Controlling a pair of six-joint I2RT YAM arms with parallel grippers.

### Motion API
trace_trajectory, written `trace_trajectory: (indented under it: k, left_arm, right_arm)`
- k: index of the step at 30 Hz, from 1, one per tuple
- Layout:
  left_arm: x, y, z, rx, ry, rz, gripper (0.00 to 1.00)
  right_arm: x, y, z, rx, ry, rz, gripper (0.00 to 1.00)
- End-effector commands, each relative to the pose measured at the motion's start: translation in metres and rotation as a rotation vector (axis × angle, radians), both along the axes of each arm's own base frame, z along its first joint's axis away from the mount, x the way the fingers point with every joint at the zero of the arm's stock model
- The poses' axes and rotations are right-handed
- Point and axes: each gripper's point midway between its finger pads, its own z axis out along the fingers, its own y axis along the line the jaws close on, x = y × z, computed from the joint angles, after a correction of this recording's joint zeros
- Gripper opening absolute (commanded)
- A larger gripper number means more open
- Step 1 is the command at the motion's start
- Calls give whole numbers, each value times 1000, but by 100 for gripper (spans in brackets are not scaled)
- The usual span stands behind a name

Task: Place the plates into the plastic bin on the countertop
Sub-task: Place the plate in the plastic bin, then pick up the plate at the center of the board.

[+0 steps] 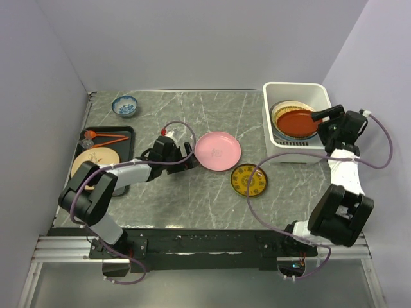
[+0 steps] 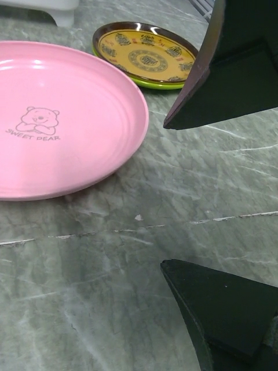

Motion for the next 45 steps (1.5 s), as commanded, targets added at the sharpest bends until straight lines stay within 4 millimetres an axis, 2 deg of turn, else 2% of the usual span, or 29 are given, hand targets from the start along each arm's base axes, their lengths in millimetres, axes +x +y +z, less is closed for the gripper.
trace_trajectory:
  k: [1, 8, 10, 16, 18, 22, 33, 37, 41, 45]
  left_arm:
    - [24, -13, 25, -43, -66, 5, 99]
    - [33, -17, 25, -39, -66, 12, 99]
    - [35, -19, 19, -33, -52, 8, 99]
    - [41, -23, 15, -32, -40, 6, 96]
    - [42, -23, 15, -29, -43, 13, 96]
    - [46, -22, 13, -13, -42, 16, 96]
    - [63, -27, -7, 28, -21, 30, 91]
    - [73, -26, -10, 71, -31, 48, 81]
    - [79, -25, -15, 101, -33, 52, 62]
    - [81, -25, -33, 193, -15, 51, 49]
  right_arm:
    - [-11, 4, 44, -93, -93, -26, 87]
    - [-23, 21, 69, -119, -142, 22, 88]
    - [-27, 27, 72, -119, -142, 40, 88]
    - [-52, 61, 83, -140, -187, 134, 87]
    - [-64, 75, 82, -140, -190, 169, 87]
    - [-87, 91, 78, -148, -207, 201, 87]
    - [-126, 113, 61, -142, -197, 246, 87]
    - [-135, 117, 58, -139, -198, 250, 87]
    - [-138, 119, 59, -135, -201, 255, 87]
    - [-135, 121, 57, -124, -198, 271, 87]
